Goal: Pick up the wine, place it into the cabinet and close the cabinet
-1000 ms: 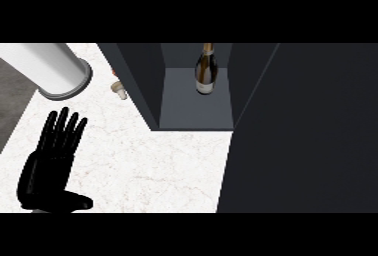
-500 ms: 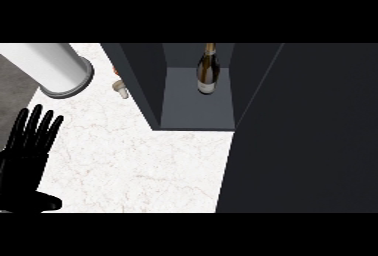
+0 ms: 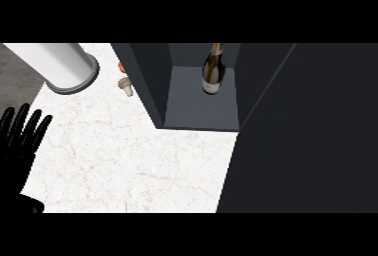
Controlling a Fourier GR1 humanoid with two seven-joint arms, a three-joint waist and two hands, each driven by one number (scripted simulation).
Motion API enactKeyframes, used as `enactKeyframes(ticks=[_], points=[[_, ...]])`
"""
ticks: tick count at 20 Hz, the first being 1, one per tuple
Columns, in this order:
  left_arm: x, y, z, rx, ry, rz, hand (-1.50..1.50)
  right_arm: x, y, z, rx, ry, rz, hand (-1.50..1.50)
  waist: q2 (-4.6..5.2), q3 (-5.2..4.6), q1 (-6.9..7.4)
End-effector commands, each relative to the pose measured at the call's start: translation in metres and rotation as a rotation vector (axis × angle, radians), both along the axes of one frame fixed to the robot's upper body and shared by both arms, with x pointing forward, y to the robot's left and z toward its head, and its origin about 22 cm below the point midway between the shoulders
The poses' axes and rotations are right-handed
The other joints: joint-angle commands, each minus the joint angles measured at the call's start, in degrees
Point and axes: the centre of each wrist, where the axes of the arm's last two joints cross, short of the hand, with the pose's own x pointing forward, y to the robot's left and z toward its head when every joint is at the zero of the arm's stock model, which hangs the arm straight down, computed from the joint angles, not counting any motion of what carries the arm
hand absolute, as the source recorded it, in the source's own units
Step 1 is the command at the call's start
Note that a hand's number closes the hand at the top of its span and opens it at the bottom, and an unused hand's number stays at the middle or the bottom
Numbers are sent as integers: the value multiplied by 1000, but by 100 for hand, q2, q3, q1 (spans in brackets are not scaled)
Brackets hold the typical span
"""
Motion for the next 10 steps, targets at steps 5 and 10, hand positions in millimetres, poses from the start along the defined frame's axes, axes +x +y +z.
enactKeyframes(ticks=[5, 10], points=[[17, 5, 12, 1, -16, -9, -150, 3, 44, 19, 160, 79, 178, 150, 35, -16, 80], [14, 4, 12, -7, -9, -17, -150, 41, 87, 33, 143, 62, 148, 150, 4, -5, 121]])
